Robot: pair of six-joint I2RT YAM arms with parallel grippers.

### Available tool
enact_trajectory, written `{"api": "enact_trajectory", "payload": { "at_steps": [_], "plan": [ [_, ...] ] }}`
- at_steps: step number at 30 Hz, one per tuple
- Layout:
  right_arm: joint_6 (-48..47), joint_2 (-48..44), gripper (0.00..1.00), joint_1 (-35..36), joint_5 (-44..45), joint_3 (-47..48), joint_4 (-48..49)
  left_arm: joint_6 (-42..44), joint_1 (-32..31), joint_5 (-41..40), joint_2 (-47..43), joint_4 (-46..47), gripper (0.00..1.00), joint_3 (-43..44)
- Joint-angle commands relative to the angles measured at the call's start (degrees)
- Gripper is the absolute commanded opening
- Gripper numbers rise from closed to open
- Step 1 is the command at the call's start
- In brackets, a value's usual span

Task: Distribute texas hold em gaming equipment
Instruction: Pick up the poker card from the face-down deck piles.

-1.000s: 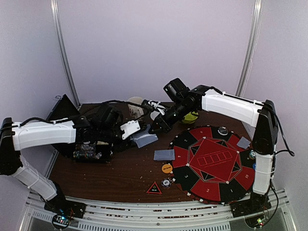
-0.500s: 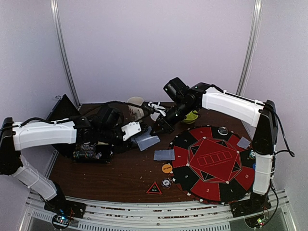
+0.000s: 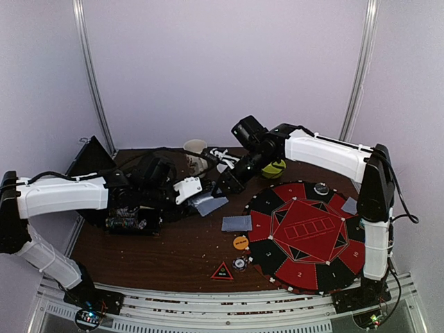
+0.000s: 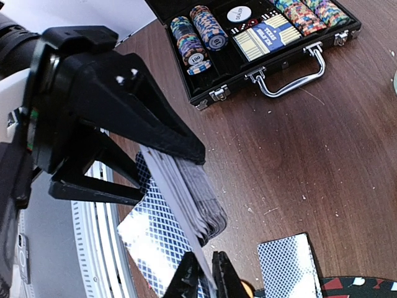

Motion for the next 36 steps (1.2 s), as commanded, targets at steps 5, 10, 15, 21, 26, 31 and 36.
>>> {"api": "enact_trajectory", "payload": {
  "at_steps": [5,10,15,21,26,31,36],
  "plan": [
    [4.04,-1.89,0.15,0.49,1.93,-2.4,3.69,-0.57,-0.12,-0.79,-1.67,4.97,0.45,0.53],
    [4.78,-2.22,0.25,0.46,3.21,-2.41,2.98,-0.58,-0.13,-1.36,-1.8,4.95,0.45,0.49],
    [4.96,-2.84,0.29,0.45,4.81,-2.18,2.09,-0.67,-0.18,-1.53,-1.7,4.96,0.45,0.52],
    [5.83,-3.64,0.34,0.14,5.86,-2.38,2.04,-0.67,-0.12,-2.09,-1.8,5.13,0.45,0.38],
    [6.47,-4.06,0.35,0.08,5.94,-2.5,1.37,-0.67,-0.12,-2.43,-1.8,5.24,0.45,0.37],
    [7.0,-4.31,0.29,0.04,4.81,-3.06,0.99,-0.71,-0.15,-2.67,-1.97,5.3,0.45,0.28],
    [6.83,-5.07,0.31,-0.08,6.19,-3.46,0.12,-0.75,-0.12,-3.09,-1.97,5.3,0.45,0.25]
  ]
}}
